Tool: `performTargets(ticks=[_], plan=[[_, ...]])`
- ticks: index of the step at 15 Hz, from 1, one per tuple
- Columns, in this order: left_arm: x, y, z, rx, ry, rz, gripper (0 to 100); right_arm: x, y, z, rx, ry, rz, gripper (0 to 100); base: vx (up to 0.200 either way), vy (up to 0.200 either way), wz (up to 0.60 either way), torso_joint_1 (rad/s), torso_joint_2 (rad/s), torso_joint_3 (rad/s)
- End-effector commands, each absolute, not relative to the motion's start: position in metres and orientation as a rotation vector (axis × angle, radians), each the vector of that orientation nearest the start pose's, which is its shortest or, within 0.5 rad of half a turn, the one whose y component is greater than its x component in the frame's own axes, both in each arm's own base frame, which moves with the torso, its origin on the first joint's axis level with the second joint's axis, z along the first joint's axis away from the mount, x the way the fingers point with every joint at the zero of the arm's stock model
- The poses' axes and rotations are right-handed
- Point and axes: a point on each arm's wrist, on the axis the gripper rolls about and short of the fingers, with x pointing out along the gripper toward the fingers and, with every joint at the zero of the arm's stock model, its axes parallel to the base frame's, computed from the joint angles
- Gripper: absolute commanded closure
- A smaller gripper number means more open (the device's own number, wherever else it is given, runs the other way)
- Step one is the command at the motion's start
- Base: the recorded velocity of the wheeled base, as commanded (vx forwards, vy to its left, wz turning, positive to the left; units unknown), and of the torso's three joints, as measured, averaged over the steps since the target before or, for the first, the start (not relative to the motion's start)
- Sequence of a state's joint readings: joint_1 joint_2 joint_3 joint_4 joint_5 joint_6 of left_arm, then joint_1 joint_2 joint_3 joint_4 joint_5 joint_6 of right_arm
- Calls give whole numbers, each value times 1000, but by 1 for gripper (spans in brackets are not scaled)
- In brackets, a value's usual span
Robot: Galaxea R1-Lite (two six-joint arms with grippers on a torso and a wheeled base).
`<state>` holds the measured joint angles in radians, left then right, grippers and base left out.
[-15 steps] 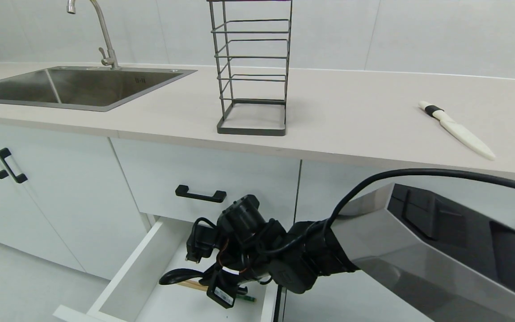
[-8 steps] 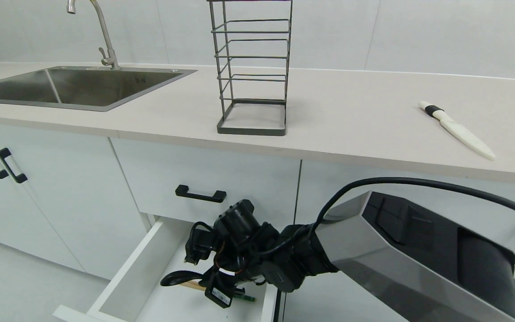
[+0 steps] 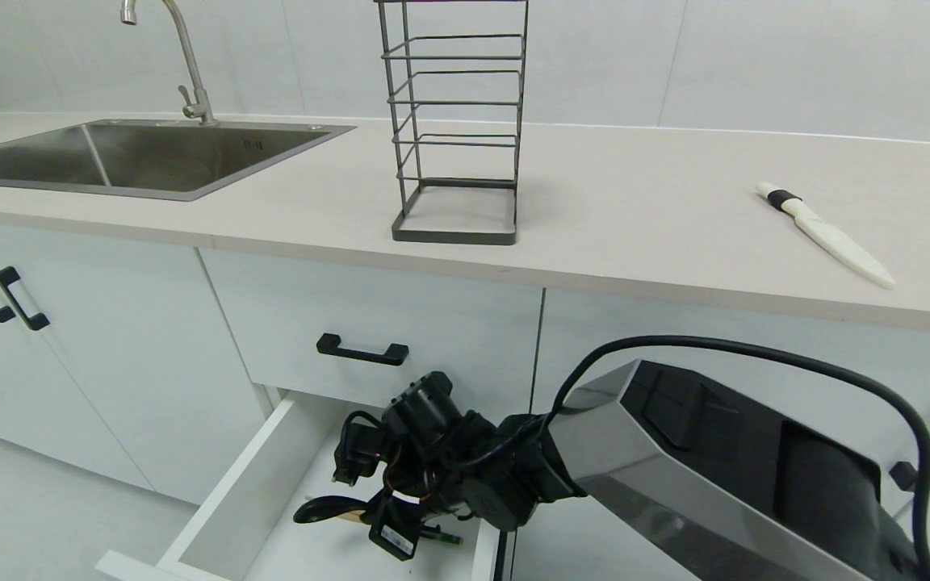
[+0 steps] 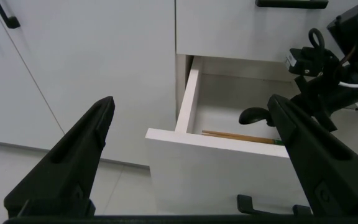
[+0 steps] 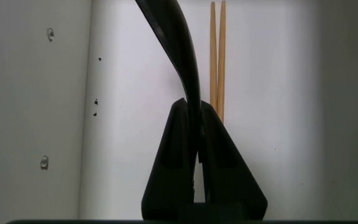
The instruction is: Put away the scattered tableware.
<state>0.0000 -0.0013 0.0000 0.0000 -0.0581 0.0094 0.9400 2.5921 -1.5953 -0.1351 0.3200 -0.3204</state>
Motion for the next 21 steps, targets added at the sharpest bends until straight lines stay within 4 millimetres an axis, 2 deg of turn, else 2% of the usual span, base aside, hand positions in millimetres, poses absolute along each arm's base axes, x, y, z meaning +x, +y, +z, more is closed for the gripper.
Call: performTargets(ticks=[1, 7, 13, 14, 19, 21], plan=[[-23, -1, 75, 9, 0, -58, 0, 280, 394, -33, -543, 687, 1317, 100, 0, 0, 0, 0, 0, 0], [-23, -1, 75, 9, 0, -58, 0, 281, 391, -45, -567, 715, 1320, 100, 0, 0, 0, 0, 0, 0], [-23, -1, 75, 9, 0, -60, 0, 281, 391, -45, -568, 714, 1317, 100, 0, 0, 0, 0, 0, 0], [-23, -1, 75, 9, 0, -58, 0, 281, 391, -45, -568, 714, 1317, 0, 0, 0, 0, 0, 0, 0], [-23, -1, 75, 9, 0, -60, 0, 281, 391, -44, -568, 714, 1317, 0, 0, 0, 0, 0, 0, 0], [-23, -1, 75, 9, 0, -58, 0, 280, 390, -35, -568, 721, 1319, 0, 0, 0, 0, 0, 0, 0]])
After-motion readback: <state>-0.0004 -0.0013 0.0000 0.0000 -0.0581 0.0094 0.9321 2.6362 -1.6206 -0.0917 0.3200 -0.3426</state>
